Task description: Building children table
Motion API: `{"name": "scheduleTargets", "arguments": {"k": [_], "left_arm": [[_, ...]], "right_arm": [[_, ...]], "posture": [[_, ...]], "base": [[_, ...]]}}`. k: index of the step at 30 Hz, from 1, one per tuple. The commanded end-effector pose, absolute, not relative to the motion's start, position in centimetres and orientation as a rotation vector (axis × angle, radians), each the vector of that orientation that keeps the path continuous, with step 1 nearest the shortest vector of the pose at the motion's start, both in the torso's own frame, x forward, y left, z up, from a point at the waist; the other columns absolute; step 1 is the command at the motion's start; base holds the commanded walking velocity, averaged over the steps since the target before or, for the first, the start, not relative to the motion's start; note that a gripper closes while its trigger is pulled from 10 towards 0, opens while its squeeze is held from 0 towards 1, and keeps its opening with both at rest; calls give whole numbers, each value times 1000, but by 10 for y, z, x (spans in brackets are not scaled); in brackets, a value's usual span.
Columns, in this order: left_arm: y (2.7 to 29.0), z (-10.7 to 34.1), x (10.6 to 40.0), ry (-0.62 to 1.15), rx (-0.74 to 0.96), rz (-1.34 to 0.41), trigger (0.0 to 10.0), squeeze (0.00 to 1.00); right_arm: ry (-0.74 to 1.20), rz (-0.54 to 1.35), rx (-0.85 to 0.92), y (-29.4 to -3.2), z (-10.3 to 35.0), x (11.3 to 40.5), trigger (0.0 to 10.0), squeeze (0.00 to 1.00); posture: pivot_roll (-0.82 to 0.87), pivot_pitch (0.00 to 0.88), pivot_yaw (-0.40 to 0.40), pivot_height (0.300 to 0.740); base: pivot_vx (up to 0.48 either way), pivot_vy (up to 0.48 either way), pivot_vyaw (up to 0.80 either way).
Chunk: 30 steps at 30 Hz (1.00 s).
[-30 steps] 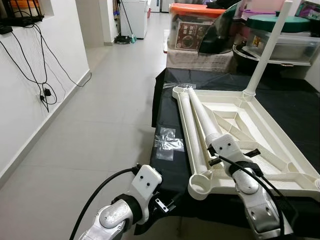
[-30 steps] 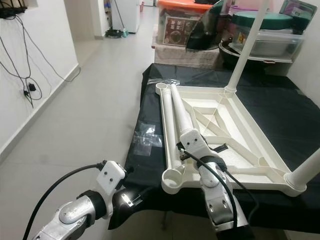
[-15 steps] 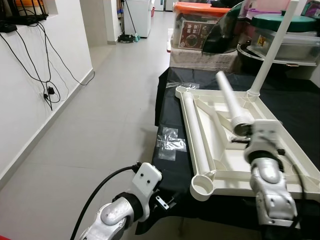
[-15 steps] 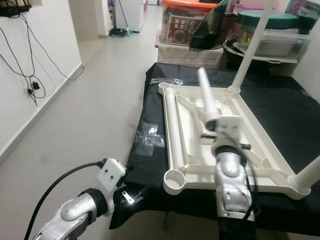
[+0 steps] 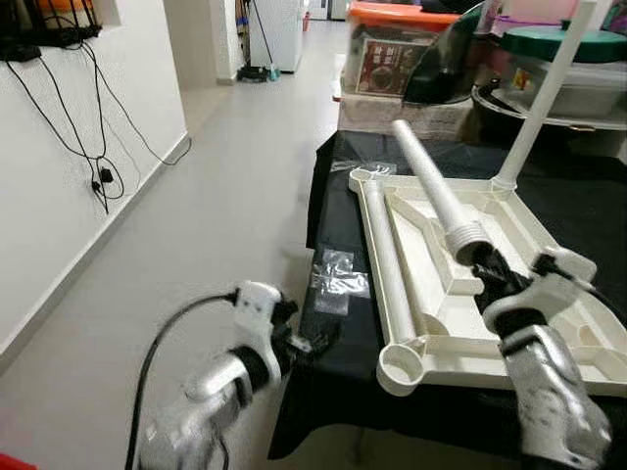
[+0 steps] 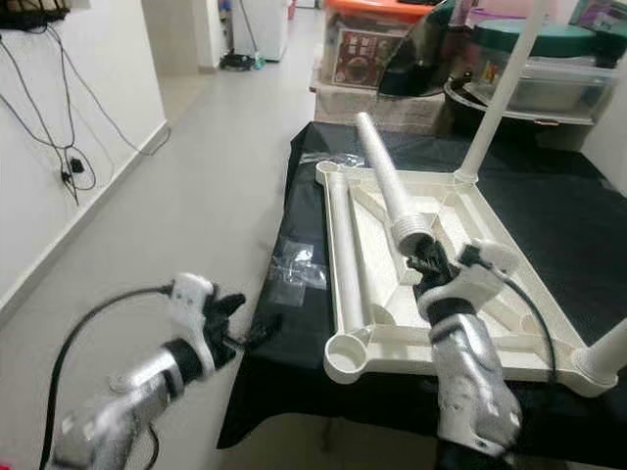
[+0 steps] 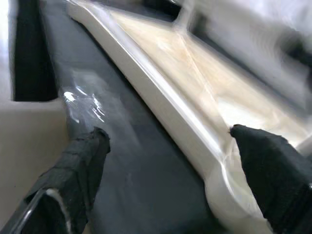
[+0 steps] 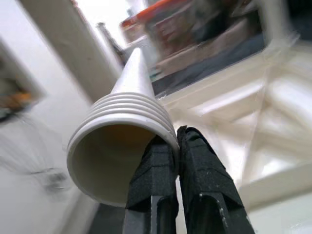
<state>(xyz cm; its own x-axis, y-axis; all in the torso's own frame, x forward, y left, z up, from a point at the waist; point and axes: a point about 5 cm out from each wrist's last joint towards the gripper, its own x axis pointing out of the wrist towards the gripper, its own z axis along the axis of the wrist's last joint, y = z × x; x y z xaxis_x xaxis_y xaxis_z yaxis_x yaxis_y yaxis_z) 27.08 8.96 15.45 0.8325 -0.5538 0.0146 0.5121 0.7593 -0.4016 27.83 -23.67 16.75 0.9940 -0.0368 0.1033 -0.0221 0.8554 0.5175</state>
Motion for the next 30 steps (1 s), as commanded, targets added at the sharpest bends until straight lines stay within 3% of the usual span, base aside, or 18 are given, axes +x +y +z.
{"name": "scheduleTargets", "arguments": {"k": [1, 3, 16, 20, 30], "left_arm": [[102, 163, 280, 97, -602, -564, 10000, 0], [118, 180, 292, 38, -839, -582, 10000, 0], [139, 197, 287, -42, -1131, -718, 10000, 0], [146, 208, 284, -86, -1183, -781, 10000, 0], [163, 215, 289, -142, -1250, -749, 10000, 0]], "right_arm": [[-139, 125, 666, -234, 171, 268, 0, 0], [-146, 334, 787, -227, 174, 251, 0, 0], [-13, 836, 876, -198, 174, 205, 0, 0], [40, 878, 889, -197, 170, 197, 0, 0], [98, 948, 917, -202, 164, 181, 0, 0]], "posture": [[92, 0, -75, 740], [92, 0, -72, 740], [94, 0, -77, 740], [96, 0, -78, 740], [92, 0, -77, 740]], "base": [[0, 0, 0], [0, 0, 0], [0, 0, 0], [0, 0, 0], [0, 0, 0]]}}
